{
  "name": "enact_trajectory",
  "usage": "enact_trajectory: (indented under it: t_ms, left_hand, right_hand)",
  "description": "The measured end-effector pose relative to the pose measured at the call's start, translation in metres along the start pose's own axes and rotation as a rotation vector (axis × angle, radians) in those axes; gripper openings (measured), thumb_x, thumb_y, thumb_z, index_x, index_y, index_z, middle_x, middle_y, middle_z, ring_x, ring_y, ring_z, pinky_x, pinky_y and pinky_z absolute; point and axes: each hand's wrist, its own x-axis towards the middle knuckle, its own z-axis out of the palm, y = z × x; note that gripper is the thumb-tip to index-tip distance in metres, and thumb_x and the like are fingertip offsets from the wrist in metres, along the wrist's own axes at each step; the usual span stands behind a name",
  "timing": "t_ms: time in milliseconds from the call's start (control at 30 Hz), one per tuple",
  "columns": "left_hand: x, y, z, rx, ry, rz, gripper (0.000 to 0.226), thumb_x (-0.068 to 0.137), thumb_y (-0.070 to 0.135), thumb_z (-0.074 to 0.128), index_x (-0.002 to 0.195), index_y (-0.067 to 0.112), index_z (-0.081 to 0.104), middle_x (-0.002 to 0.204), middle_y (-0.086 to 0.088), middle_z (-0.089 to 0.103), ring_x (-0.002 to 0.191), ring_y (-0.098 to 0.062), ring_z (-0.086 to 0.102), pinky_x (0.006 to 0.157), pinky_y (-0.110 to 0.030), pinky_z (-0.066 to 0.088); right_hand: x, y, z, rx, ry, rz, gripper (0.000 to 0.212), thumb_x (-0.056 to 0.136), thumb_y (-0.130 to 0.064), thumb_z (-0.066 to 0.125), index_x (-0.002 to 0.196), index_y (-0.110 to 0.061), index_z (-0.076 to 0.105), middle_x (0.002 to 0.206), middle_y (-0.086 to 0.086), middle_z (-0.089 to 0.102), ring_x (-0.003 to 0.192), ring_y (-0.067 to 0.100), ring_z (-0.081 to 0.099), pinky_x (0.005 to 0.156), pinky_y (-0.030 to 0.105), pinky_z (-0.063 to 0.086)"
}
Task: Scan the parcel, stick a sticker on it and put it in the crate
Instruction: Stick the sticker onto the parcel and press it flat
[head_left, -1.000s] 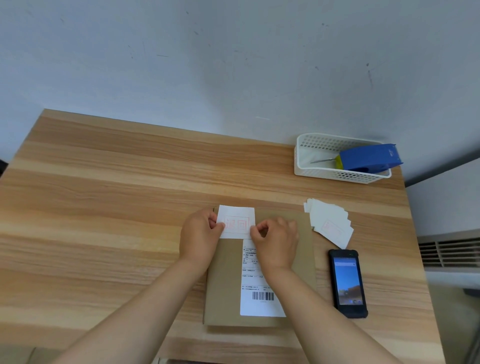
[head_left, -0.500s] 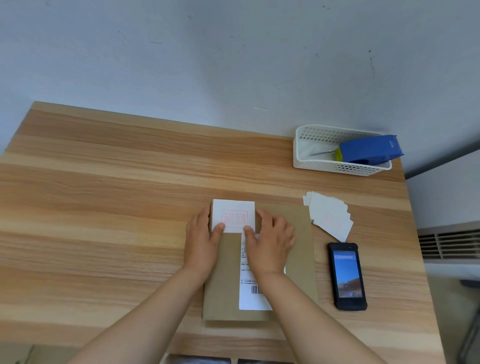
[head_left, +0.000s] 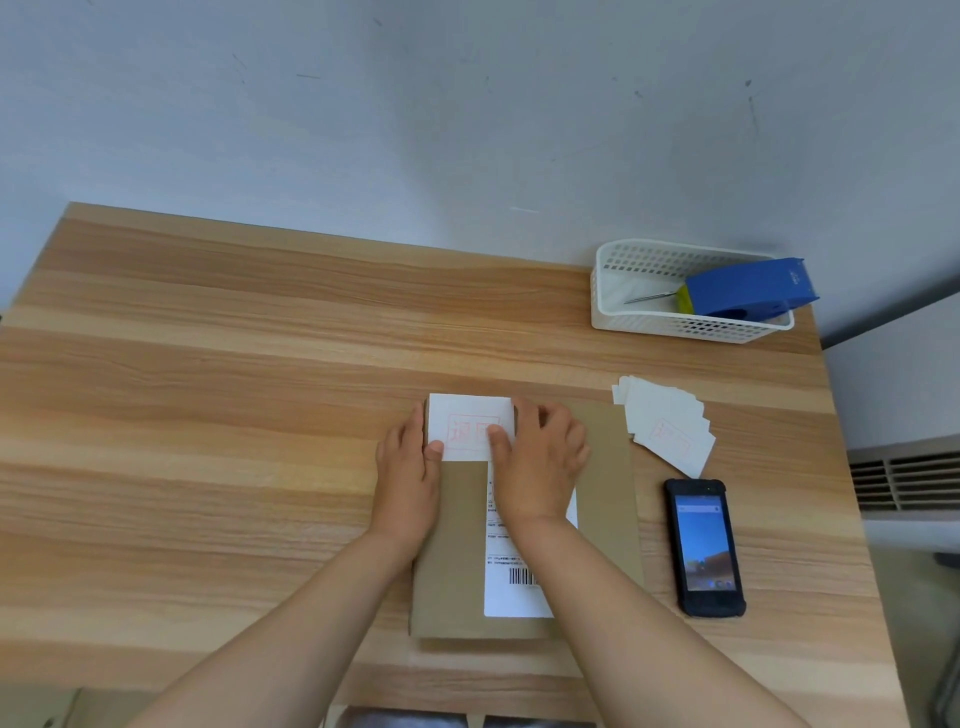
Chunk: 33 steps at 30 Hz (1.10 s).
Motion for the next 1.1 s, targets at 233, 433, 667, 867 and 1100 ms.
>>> enact_trajectory:
  t_ms: [233,433,667,867,1100]
  left_hand:
    - [0.001,0.008,-0.003,0.389,-0.016,0.344,0.046,0.085,0.009,0.038,0.130,0.017,0.046,0.135,-0.009,0.054,0.122,-0.027,0.039,0.097,-0.041,0.039]
    - [0.006,0.013,-0.007,0.517,-0.168,0.466,0.048,0.081,0.009,0.035,0.126,0.005,0.052,0.131,-0.012,0.056,0.124,-0.024,0.049,0.111,-0.026,0.011]
    - [0.015,0.010,-0.017,0.706,-0.231,0.499,0.052,0.084,0.015,0.031,0.135,0.011,0.040,0.140,-0.007,0.049,0.129,-0.023,0.044,0.111,-0.030,0.010]
    - [0.026,0.008,-0.033,0.813,-0.307,0.591,0.055,0.084,0.020,0.030,0.138,0.017,0.039,0.144,-0.003,0.045,0.129,-0.018,0.045,0.105,-0.035,0.037]
    - [0.038,0.025,-0.036,0.857,-0.435,0.549,0.057,0.093,0.023,0.028,0.147,0.017,0.009,0.155,-0.002,0.018,0.140,-0.023,0.019,0.108,-0.039,0.022]
  right_hand:
    - [-0.005,0.004,0.007,-0.053,-0.002,-0.128,0.053,0.077,-0.022,0.069,0.126,-0.020,0.049,0.122,0.013,0.055,0.099,0.033,0.048,0.087,0.045,0.040]
    - [-0.027,0.025,0.010,-0.250,-0.031,-0.498,0.054,0.085,-0.041,0.037,0.132,-0.016,0.049,0.131,0.014,0.057,0.112,0.029,0.038,0.097,0.042,0.025]
    - [-0.009,0.000,0.005,-0.212,-0.062,-0.301,0.052,0.082,-0.038,0.036,0.129,-0.022,0.052,0.109,0.004,0.061,0.096,0.023,0.039,0.084,0.035,0.024]
    - [0.005,0.002,0.005,-0.266,-0.144,-0.343,0.052,0.086,-0.046,0.030,0.126,-0.022,0.052,0.109,0.009,0.060,0.101,0.026,0.039,0.090,0.039,0.022]
    - [0.019,0.022,-0.018,-0.292,-0.285,-0.266,0.064,0.087,-0.054,0.007,0.141,-0.029,0.031,0.143,0.016,0.033,0.138,0.034,0.014,0.112,0.046,-0.003]
